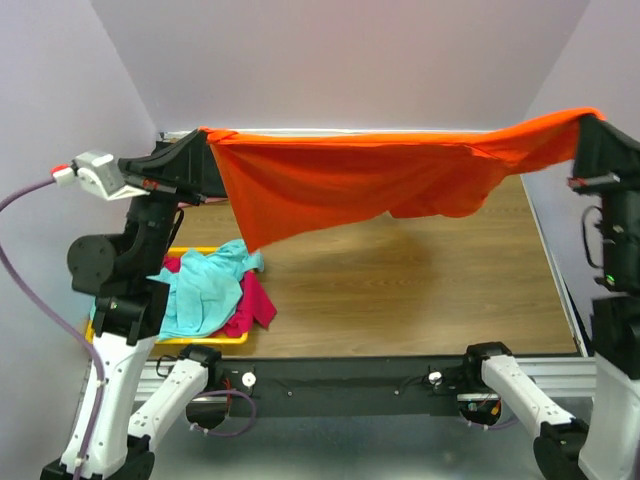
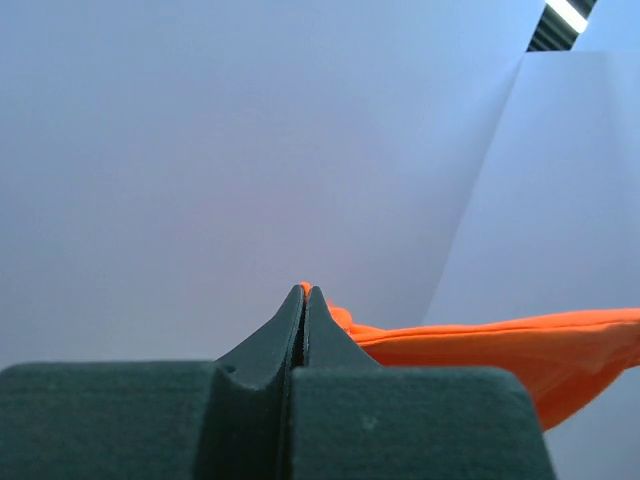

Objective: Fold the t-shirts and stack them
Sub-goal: Flatten the tshirt out

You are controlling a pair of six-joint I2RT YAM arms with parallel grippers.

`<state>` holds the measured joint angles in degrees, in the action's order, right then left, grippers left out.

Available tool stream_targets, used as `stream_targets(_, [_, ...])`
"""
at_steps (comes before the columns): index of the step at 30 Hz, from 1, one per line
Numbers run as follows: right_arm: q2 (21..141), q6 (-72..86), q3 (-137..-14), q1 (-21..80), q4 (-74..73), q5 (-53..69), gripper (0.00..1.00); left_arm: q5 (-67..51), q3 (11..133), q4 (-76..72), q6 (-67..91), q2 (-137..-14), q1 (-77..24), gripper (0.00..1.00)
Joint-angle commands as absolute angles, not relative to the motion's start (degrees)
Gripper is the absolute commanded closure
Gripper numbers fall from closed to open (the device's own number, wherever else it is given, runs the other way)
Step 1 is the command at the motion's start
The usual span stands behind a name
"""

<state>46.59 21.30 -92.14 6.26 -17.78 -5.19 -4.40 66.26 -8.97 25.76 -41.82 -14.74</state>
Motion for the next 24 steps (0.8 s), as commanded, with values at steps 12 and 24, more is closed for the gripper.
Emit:
stream_targets(12, [52.5, 19.3, -98.7, 6.0, -20.0, -7.2, 0.99, -11.1, 67.6, -13.5, 26.3, -47.0, -14.7, 1.0])
stream_targets(24, [70.0, 16.9, -94.0, 6.0, -12.9, -14.2, 0.99, -8.5, 71.2, -17.4, 23.9, -70.4, -14.6, 1.0])
